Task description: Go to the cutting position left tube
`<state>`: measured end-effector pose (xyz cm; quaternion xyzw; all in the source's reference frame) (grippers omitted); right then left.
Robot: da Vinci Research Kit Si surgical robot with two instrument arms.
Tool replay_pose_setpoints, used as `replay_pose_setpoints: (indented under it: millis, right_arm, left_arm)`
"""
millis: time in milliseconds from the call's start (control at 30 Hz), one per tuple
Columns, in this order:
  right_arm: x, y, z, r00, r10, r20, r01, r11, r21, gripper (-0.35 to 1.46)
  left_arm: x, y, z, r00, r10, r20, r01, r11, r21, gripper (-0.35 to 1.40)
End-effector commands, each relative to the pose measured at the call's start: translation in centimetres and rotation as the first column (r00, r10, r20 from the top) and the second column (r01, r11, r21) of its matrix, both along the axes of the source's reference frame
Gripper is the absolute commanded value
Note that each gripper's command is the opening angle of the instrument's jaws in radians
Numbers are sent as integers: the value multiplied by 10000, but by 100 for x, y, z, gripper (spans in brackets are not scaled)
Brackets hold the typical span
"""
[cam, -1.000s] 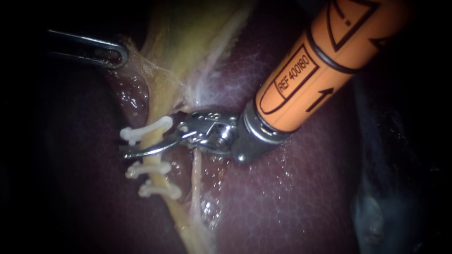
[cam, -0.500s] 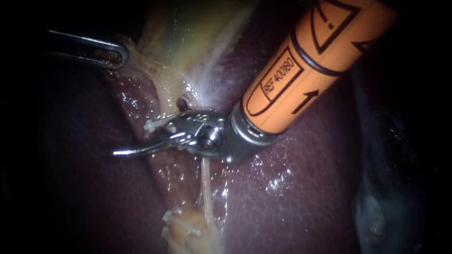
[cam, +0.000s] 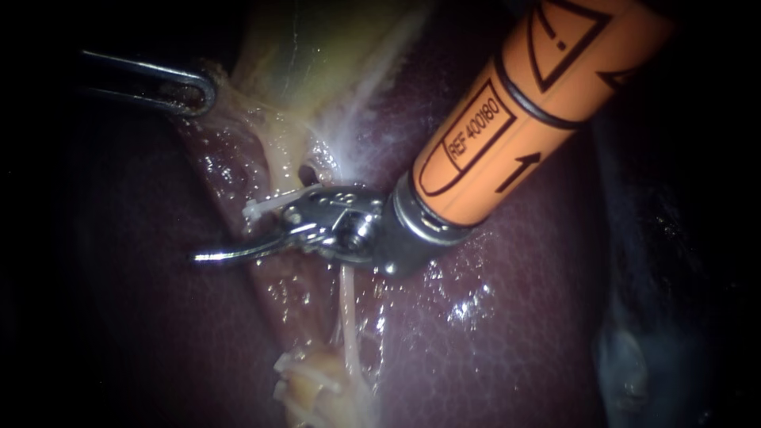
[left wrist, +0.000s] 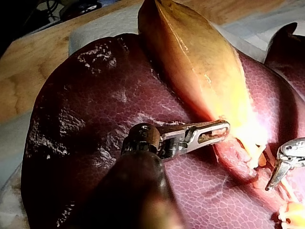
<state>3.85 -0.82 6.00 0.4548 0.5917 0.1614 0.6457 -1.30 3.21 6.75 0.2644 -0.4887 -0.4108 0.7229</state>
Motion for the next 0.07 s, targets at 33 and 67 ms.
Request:
replay_pose_setpoints:
  millis: [33, 67]
  right_arm:
    - [0, 0, 0, 10000, -2, -4, 2, 10000, 0, -35]
    - [-1, 0, 0, 10000, -3, -4, 3, 10000, 1, -35]
  left_arm:
    - [0, 0, 1, 10000, 1, 0, -1, 10000, -1, -35]
    - [0, 0, 1, 10000, 1, 0, -1, 10000, -1, -35]
